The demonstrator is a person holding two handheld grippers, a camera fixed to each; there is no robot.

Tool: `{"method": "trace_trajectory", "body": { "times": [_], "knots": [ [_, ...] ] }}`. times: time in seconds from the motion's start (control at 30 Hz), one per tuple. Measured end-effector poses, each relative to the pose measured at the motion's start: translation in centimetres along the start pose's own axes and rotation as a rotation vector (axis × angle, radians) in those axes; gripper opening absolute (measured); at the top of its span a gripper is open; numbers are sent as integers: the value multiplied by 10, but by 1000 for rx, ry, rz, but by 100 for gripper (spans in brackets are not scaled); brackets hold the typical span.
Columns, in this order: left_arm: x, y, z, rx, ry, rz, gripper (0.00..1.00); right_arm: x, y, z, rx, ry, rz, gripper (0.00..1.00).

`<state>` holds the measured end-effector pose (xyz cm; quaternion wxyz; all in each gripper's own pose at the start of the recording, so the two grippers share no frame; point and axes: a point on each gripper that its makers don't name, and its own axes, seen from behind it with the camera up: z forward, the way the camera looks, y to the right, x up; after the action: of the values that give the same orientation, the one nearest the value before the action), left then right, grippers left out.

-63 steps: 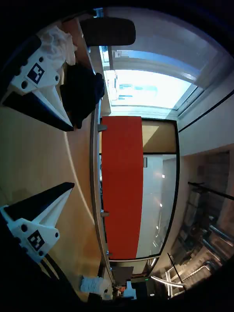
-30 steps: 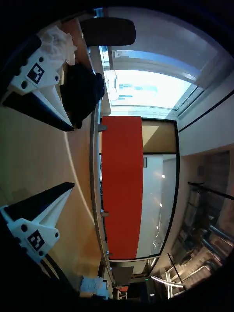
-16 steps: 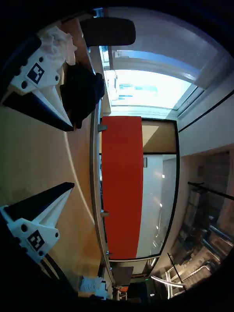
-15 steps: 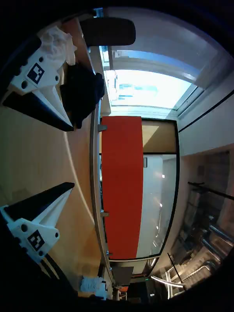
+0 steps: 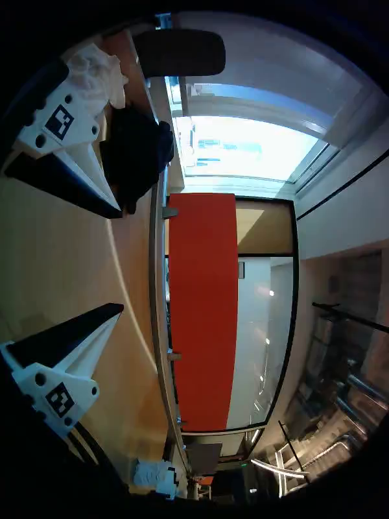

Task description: Fold towel

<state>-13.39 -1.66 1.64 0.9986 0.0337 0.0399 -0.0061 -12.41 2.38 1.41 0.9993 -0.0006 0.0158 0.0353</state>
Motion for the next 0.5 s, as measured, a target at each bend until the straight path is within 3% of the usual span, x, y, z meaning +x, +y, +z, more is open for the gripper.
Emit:
{"method": "trace_trajectory", "body": {
  "times": [0.5],
  "knots": [
    [0, 0, 0, 0, 0, 0, 97, -5, -12, 0, 7, -2, -62, 99]
  ]
}}
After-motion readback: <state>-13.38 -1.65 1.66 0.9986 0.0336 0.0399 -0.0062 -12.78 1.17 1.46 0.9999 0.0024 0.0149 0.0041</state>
